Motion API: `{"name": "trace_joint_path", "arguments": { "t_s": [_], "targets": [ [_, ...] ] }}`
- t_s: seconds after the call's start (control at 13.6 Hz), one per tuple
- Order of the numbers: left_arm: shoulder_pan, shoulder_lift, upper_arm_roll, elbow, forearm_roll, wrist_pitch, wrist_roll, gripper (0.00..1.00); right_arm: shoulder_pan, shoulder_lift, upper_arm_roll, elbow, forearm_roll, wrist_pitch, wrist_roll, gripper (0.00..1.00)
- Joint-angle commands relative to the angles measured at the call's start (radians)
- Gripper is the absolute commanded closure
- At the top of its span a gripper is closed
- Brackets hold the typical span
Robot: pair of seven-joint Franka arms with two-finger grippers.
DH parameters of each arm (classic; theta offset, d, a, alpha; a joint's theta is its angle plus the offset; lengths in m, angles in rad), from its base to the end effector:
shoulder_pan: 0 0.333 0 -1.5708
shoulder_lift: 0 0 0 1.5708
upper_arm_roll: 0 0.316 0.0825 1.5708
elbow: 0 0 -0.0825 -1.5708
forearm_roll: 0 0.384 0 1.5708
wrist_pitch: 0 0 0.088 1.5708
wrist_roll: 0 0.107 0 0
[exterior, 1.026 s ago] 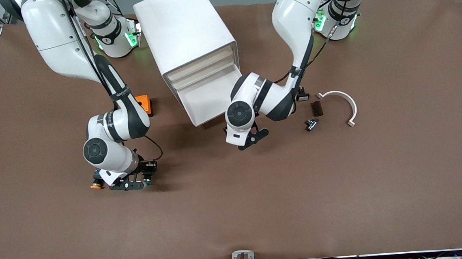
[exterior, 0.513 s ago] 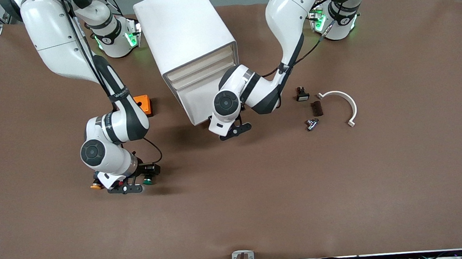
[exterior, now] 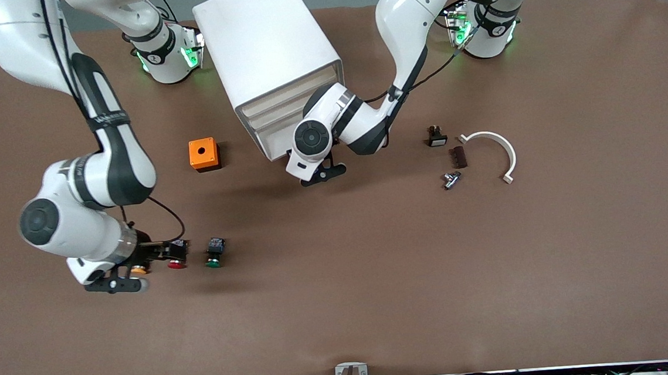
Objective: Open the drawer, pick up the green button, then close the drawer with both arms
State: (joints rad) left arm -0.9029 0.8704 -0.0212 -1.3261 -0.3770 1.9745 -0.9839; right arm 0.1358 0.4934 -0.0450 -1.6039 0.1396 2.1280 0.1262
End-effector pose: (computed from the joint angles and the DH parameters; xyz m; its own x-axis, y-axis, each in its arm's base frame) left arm 0.4173 -0.5864 0.1959 0.8869 0.2369 -0.3965 0.2453 -0.9690 -0.0302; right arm 0.6834 0.0724 0.3469 0.9946 -0.1023 0.0155 -0.1002 -0.9897 -0.1020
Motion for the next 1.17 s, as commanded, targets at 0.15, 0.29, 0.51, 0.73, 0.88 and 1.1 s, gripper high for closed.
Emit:
{"name": "trace_joint_path", "arguments": {
  "t_s": [0.15, 0.29, 0.51, 0.73, 0.88, 1.1],
  "targets": [
    [-0.027, -0.022, -0.04, -0.039, -0.017, 0.012, 0.007, 0.01, -0.054, -0.148, 0.017, -0.025, -0.086, -0.068, 0.0, 0.0],
    [-0.028, -0.024, -0.042, -0.039, -0.029, 0.012, 0.002, 0.01, -0.071, -0.217, 0.017, -0.031, -0.1, -0.089, 0.012, 0.0],
    [-0.04, -0.024, -0.04, -0.042, -0.052, 0.012, -0.005, 0.01, -0.081, -0.291, 0.019, -0.031, -0.097, -0.143, 0.02, 0.0],
    [-0.021, -0.034, -0.026, -0.039, -0.04, 0.009, -0.025, 0.01, -0.079, -0.364, 0.02, -0.025, -0.098, -0.232, 0.02, 0.0],
    [0.031, -0.079, 0.044, -0.036, -0.017, 0.009, -0.019, 0.01, -0.082, -0.404, 0.017, -0.024, -0.101, -0.272, 0.018, 0.0],
    [0.1, -0.139, 0.128, -0.019, 0.134, 0.015, -0.004, 0.01, -0.099, -0.432, 0.016, -0.002, -0.103, -0.37, 0.016, 0.0]
  ]
}}
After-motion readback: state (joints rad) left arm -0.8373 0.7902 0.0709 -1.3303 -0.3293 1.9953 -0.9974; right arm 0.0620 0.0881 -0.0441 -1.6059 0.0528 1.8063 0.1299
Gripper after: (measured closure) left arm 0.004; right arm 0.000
